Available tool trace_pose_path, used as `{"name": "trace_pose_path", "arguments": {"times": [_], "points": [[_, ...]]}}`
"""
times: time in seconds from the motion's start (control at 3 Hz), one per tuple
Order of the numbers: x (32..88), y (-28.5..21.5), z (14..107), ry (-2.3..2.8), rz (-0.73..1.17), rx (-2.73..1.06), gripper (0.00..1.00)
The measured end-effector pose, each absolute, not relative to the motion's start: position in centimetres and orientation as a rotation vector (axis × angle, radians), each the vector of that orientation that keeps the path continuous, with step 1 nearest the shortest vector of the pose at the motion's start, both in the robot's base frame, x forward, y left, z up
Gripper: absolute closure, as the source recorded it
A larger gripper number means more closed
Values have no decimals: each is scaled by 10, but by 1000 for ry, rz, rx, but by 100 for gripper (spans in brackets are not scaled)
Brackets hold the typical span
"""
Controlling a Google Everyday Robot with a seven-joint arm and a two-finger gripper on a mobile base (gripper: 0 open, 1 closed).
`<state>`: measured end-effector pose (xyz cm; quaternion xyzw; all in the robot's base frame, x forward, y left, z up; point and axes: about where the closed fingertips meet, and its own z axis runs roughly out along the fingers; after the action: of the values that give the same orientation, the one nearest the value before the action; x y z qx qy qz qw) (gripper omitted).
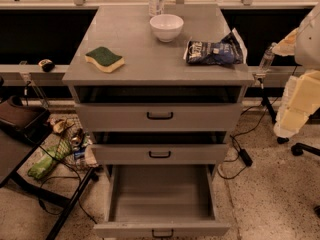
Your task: Place sponge into bottom drawer
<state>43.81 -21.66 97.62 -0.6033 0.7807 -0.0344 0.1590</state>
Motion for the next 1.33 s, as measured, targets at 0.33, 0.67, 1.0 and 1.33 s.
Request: {"name": "trace_pose_path", "arguments": {"times": [0.33, 0.67, 1.0, 1.33], "points": [[439, -217, 976, 2227, -97, -1722, 0], [457, -217, 963, 2147, -71, -1674, 0], [504, -201, 936, 2050, 53, -1552, 0], [579, -151, 917, 1911, 272, -1309, 0]]}}
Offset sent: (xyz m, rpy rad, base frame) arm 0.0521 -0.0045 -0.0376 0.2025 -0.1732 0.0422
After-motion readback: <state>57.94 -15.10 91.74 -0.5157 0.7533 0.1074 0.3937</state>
